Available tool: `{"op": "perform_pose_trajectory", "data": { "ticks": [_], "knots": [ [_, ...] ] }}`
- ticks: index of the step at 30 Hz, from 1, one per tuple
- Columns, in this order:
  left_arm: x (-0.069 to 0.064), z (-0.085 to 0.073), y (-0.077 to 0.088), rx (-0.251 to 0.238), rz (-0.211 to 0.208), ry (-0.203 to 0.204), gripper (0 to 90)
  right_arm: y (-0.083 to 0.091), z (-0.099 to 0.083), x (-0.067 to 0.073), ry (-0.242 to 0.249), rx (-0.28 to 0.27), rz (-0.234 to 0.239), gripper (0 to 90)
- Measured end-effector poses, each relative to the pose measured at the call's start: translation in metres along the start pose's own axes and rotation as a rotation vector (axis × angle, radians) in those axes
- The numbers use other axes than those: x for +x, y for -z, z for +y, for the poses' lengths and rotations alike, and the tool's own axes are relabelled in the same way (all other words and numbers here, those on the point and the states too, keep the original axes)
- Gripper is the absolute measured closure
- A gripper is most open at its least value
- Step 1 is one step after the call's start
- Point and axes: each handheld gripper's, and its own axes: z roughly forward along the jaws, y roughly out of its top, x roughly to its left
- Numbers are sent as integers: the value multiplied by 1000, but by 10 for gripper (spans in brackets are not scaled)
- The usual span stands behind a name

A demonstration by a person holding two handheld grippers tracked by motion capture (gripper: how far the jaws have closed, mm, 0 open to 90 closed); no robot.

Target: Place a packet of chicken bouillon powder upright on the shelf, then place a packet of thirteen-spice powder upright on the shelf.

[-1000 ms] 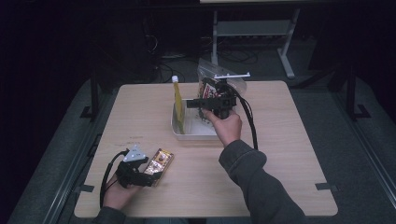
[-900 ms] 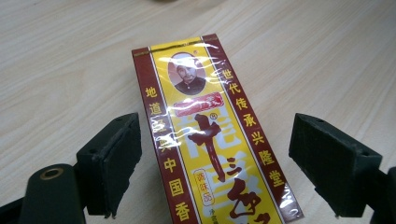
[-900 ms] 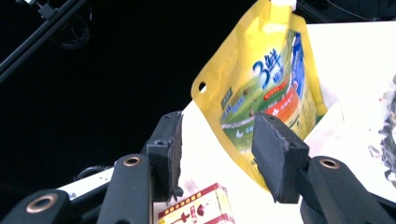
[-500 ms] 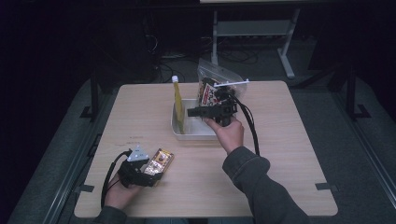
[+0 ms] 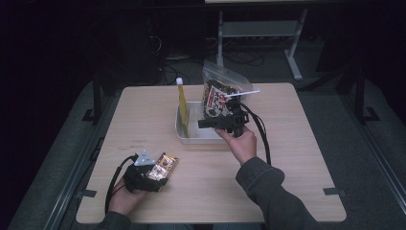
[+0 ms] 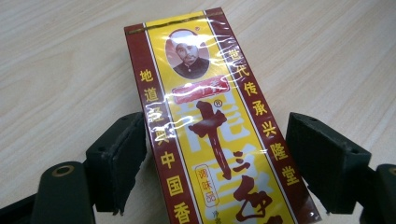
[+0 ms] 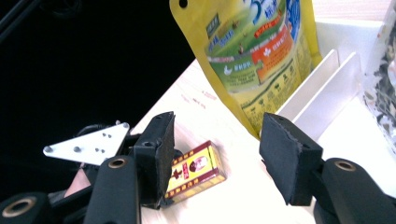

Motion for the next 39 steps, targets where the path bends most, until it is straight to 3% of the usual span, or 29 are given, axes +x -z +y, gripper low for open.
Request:
{"op": "perform_pose_trajectory", "data": {
  "ticks": [7, 13, 19, 26, 39],
  "knots": [
    [-1, 1, -3, 31, 7, -16, 223, -1, -7, 0, 4, 19, 0, 435],
    [-1, 0, -2, 43, 1, -9, 303, -5, -13, 1, 16, 49, -4, 429],
    [-2, 3, -1, 62, 17, -14, 321, -7, -21, 3, 29, 75, 0, 425],
    [-4, 6, 9, 7, 29, -15, 324, -4, -28, 6, 40, 97, 9, 412],
    [-7, 11, 14, -47, 5, -24, 324, -13, -33, 8, 49, 139, 34, 380]
  ]
}}
